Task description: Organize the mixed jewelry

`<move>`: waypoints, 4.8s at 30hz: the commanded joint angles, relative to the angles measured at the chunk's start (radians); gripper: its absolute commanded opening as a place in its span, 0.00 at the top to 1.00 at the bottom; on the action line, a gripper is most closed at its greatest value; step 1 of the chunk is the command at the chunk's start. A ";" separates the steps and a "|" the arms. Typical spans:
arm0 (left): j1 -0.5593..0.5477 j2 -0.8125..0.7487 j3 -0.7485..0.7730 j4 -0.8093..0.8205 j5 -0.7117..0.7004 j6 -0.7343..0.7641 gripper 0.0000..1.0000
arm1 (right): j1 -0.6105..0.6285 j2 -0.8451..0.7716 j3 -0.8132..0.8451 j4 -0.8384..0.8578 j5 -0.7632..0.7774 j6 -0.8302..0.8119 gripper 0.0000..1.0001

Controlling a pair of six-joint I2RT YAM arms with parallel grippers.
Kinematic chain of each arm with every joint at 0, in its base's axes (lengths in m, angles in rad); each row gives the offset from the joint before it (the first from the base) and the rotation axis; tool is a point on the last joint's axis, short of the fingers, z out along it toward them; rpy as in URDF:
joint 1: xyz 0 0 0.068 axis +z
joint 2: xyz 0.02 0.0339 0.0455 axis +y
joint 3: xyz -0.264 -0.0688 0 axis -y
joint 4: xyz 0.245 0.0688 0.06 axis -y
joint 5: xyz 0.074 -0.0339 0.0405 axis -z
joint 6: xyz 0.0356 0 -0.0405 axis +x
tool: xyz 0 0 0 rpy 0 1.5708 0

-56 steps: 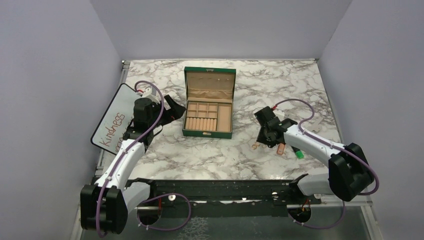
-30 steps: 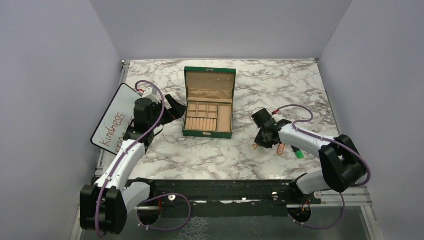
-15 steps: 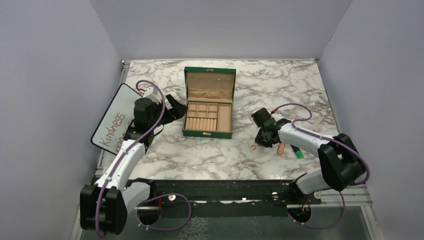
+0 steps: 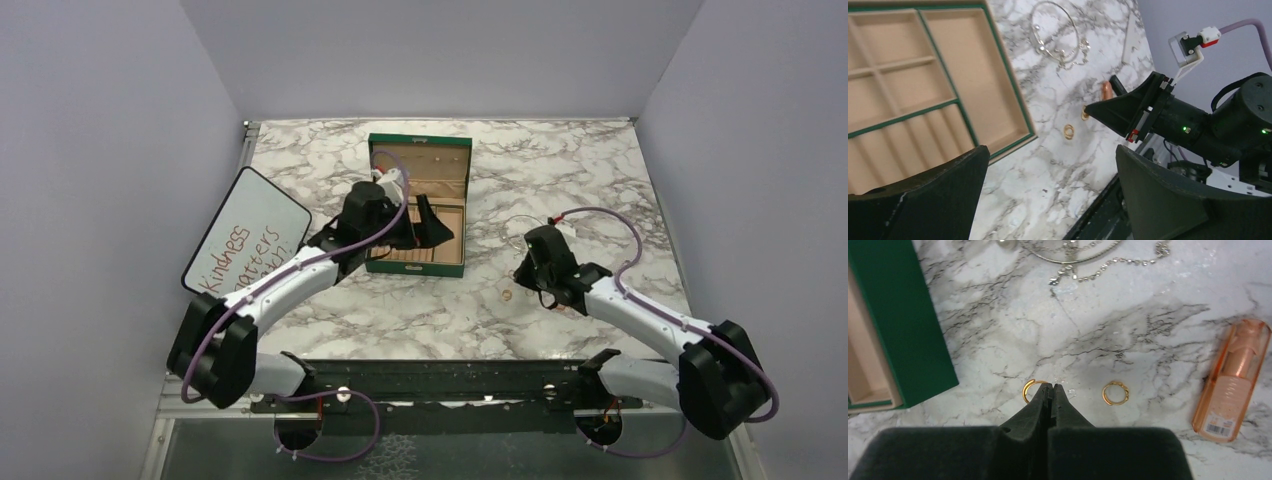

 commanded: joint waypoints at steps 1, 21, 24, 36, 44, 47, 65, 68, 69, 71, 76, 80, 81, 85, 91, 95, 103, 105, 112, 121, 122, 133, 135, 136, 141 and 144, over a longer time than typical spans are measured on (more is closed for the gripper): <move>-0.106 0.137 0.073 0.087 0.056 -0.121 0.07 | -0.006 -0.106 -0.074 0.220 -0.134 -0.164 0.99; -0.266 0.424 0.159 0.240 0.061 -0.286 0.76 | -0.006 -0.185 -0.122 0.410 -0.452 -0.275 0.99; -0.266 0.429 0.162 0.230 0.057 -0.276 0.91 | -0.006 -0.178 -0.120 0.408 -0.449 -0.274 0.99; -0.263 0.405 0.205 0.119 0.000 -0.171 1.00 | -0.006 -0.275 -0.135 0.376 -0.351 -0.219 0.78; -0.205 0.369 0.248 0.121 0.082 -0.154 1.00 | -0.006 -0.387 -0.100 0.328 -0.325 -0.080 0.43; -0.174 0.340 0.239 0.197 0.139 -0.235 1.00 | -0.007 -0.406 -0.095 0.350 -0.335 0.069 0.28; -0.156 0.159 0.129 0.540 0.193 -0.697 1.00 | -0.009 -0.382 -0.118 0.766 -0.448 0.566 0.48; -0.156 0.150 0.117 0.564 0.192 -0.729 1.00 | -0.008 -0.394 -0.122 0.790 -0.439 0.576 0.50; -0.156 0.148 0.115 0.572 0.193 -0.738 1.00 | -0.008 -0.398 -0.123 0.794 -0.435 0.577 0.50; -0.156 0.144 0.107 0.584 0.195 -0.756 1.00 | -0.009 -0.405 -0.122 0.797 -0.426 0.577 0.51; -0.156 0.132 0.087 0.606 0.192 -0.779 1.00 | -0.009 -0.399 -0.107 0.784 -0.418 0.582 0.54; -0.156 0.123 0.069 0.617 0.188 -0.792 1.00 | -0.008 -0.404 -0.113 0.792 -0.408 0.588 0.60; -0.157 0.121 0.066 0.618 0.188 -0.796 1.00 | -0.009 -0.407 -0.113 0.791 -0.404 0.589 0.62; -0.156 0.120 0.056 0.631 0.192 -0.810 1.00 | -0.010 -0.414 -0.116 0.788 -0.392 0.589 0.65; -0.157 0.112 0.042 0.645 0.190 -0.821 1.00 | -0.010 -0.412 -0.109 0.800 -0.404 0.581 0.72; -0.157 0.111 0.034 0.652 0.187 -0.828 1.00 | -0.010 -0.412 -0.106 0.810 -0.427 0.577 0.79; -0.156 0.114 0.017 0.660 0.176 -0.829 1.00 | -0.011 -0.404 -0.071 0.753 -0.482 0.574 0.99; -0.156 0.109 0.008 0.660 0.167 -0.822 0.97 | -0.011 -0.394 -0.033 0.671 -0.485 0.549 0.99; -0.138 0.076 -0.053 0.657 0.129 -0.754 0.44 | -0.010 -0.314 0.090 0.404 -0.495 0.432 0.99; 0.036 -0.052 -0.218 0.554 0.090 -0.629 0.19 | -0.010 -0.054 0.286 0.077 -0.473 0.200 0.99; 0.061 -0.067 -0.226 0.510 0.086 -0.597 0.18 | -0.008 -0.033 0.294 0.077 -0.469 0.187 0.99; 0.169 -0.122 0.098 -0.274 -0.336 0.084 0.17 | 0.119 0.295 0.527 -0.036 -0.326 0.070 0.99; 0.169 -0.111 0.149 -0.326 -0.415 0.177 0.17 | 0.155 0.355 0.583 -0.065 -0.291 0.053 0.99; 0.170 -0.107 0.168 -0.345 -0.443 0.212 0.17 | 0.169 0.386 0.611 -0.083 -0.245 0.046 0.99; 0.170 -0.104 0.230 -0.396 -0.524 0.340 0.16 | 0.229 0.517 0.736 -0.160 -0.158 0.017 0.99; 0.169 -0.123 0.222 -0.394 -0.571 0.388 0.16 | 0.251 0.580 0.793 -0.191 -0.132 0.009 0.99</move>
